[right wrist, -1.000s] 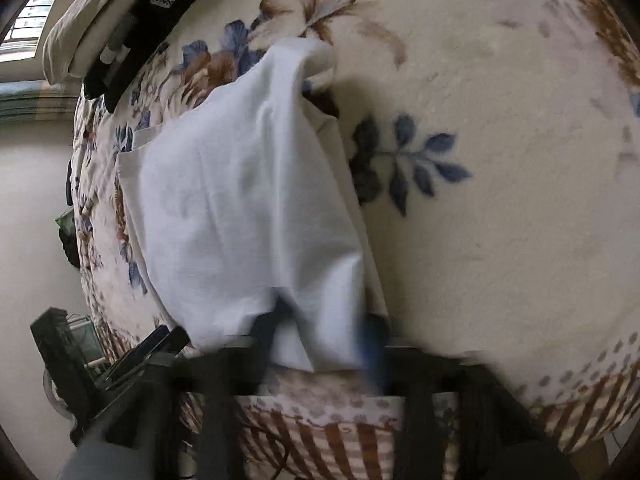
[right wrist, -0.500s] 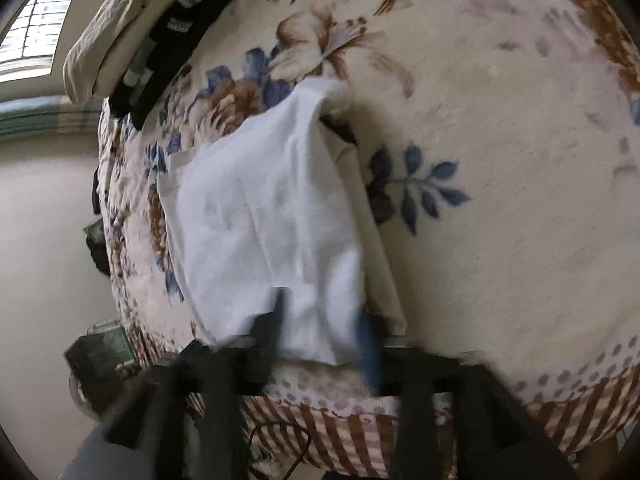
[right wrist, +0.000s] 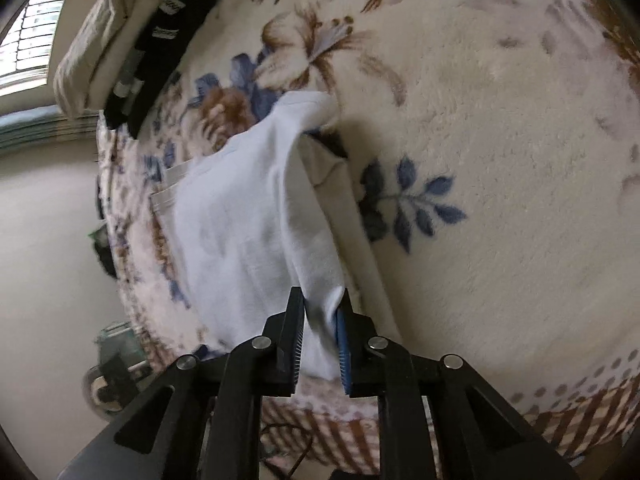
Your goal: Fold small clothes
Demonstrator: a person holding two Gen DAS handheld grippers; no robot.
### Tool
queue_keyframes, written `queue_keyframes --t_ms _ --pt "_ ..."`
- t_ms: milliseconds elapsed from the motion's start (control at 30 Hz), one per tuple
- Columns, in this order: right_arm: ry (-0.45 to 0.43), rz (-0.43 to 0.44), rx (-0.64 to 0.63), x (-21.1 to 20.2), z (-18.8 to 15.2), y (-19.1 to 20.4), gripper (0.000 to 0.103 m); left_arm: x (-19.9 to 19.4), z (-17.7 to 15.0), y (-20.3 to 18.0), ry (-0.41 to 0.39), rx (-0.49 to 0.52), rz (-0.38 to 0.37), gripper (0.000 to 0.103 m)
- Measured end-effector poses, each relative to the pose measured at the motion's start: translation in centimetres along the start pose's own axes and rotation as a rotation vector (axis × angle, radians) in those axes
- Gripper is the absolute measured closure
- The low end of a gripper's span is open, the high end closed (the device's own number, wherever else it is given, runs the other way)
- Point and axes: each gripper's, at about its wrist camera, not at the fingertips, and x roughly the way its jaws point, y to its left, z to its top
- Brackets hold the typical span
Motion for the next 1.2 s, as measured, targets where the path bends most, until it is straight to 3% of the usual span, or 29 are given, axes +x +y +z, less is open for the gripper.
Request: queue_keyframes --t_ms 67,200,267,333,400,467,567,600,700,800,867,933,1000,1100,1200 --pt "0.015 0.028 -0.008 0.0 -0.4 0.1 0.046 0.5 -1.1 -0.8 0.005 -0.024 -0.086 0.04" --pt "0.074 -0.004 -0.022 2.2 -1.2 0.0 0.048 2.6 -1.4 -0.9 0.002 -0.082 -0.09 0.043" --pt "0.064 -0.052 -0.019 2.8 -1.3 -0.6 0.064 3.1 -0.7 -0.7 0.016 -0.078 -0.041 0.048" --pt "0.045 -0.106 -0.017 2.7 -1.2 -1.2 0.064 2.6 -0.4 -0.6 0.037 -0.053 0.014 0.046" --pt "0.043 -0.081 -0.009 2.2 -1.0 -1.7 0.064 1.4 -0.2 0.2 0.048 -0.048 -0.001 0.046" --pt "0.036 -0.029 -0.021 1.4 -0.7 -1.7 0.063 -0.4 -0.2 2.0 0.035 -0.077 -0.072 0.047" --pt "-0.015 0.039 -0.033 0.1 0.1 -2.1 0.044 -2.3 1.4 5.1 -0.047 -0.192 -0.261 0.043" --pt "-0.022 0.065 -0.033 0.2 0.6 -2.2 0.041 -2.4 2.3 5.9 -0.082 -0.222 -0.349 0.037" --pt "0.034 0.183 -0.01 2.3 2.3 -3.1 0.041 0.2 5.3 6.5 -0.105 -0.274 -0.57 0.034" --pt "0.083 0.257 -0.018 4.9 3.6 -3.6 0.04 3.6 7.4 4.6 -0.031 -0.262 -0.622 0.034" --pt "0.09 0.285 -0.034 6.3 3.6 -2.9 0.04 3.8 7.5 3.4 -0.052 -0.215 -0.622 0.037" --pt "0.087 0.294 -0.048 6.9 3.6 -2.5 0.043 2.9 8.1 3.2 -0.099 -0.182 -0.638 0.042" --pt "0.076 0.299 -0.059 7.0 3.4 -2.0 0.073 3.1 8.8 2.7 -0.113 -0.163 -0.652 0.081" --pt "0.056 0.303 -0.05 6.5 3.2 -1.4 0.084 1.5 9.0 2.4 -0.142 -0.156 -0.658 0.087" --pt "0.016 0.29 -0.05 5.4 2.8 0.3 0.087 -0.3 8.9 2.6 -0.17 -0.154 -0.681 0.087"
